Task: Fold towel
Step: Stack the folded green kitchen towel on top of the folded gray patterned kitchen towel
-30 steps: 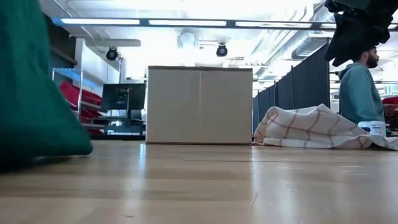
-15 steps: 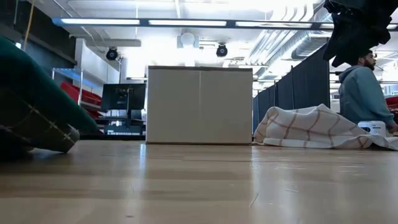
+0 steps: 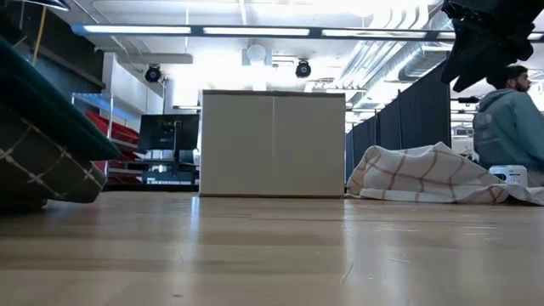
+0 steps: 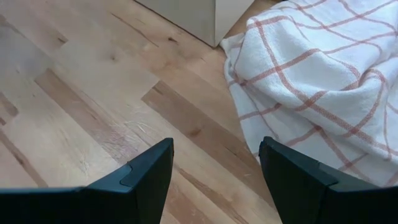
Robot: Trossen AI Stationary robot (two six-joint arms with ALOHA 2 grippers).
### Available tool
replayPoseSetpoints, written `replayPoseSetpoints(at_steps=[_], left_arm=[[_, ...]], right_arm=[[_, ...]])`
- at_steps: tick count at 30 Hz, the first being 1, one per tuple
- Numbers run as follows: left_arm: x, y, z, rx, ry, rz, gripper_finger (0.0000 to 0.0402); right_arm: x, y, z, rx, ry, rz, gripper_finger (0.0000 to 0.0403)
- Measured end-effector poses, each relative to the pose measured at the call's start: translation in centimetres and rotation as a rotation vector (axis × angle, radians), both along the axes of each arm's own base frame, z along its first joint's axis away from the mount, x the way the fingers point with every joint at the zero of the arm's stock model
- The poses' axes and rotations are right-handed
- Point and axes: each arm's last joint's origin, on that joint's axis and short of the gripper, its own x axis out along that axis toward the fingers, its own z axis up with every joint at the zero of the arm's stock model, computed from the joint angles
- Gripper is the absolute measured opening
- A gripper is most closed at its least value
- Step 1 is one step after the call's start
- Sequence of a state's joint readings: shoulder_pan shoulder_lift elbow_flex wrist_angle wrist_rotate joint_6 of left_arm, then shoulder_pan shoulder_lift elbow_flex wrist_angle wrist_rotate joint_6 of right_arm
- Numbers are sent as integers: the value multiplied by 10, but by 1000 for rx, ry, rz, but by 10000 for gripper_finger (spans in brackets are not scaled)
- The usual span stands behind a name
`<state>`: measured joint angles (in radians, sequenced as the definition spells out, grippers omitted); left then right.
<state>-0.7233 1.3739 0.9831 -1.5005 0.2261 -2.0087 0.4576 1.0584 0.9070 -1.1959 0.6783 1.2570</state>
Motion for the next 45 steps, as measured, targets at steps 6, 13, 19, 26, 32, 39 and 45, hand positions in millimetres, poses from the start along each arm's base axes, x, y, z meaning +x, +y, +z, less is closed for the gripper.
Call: replayPoseSetpoints(at_steps=[6,13,19,26,32,39,45], left_arm=[[-6,0,1,89,18,58,8],[-3,-2,-3,142,-32,95,18],[-1,-2,-4,130,-28,97,71],[2,-5,9,87,-50,52,175],[10,-9,30,52,-191,24,212],[31,-27,38,-98,-484,-90,204],[43,-32,1,-115,-551,-256,104]], right_arm=[[0,0,0,8,1,2,224],[0,0,0,0,-5,-3,224],[1,-2,0,-4,-1,-7,224],[1,-2,0,4,1,-5,224],[8,1,2,7,-31,64,224],[23,4,8,-6,-102,193,224],[29,-4,10,-15,-114,184,224]])
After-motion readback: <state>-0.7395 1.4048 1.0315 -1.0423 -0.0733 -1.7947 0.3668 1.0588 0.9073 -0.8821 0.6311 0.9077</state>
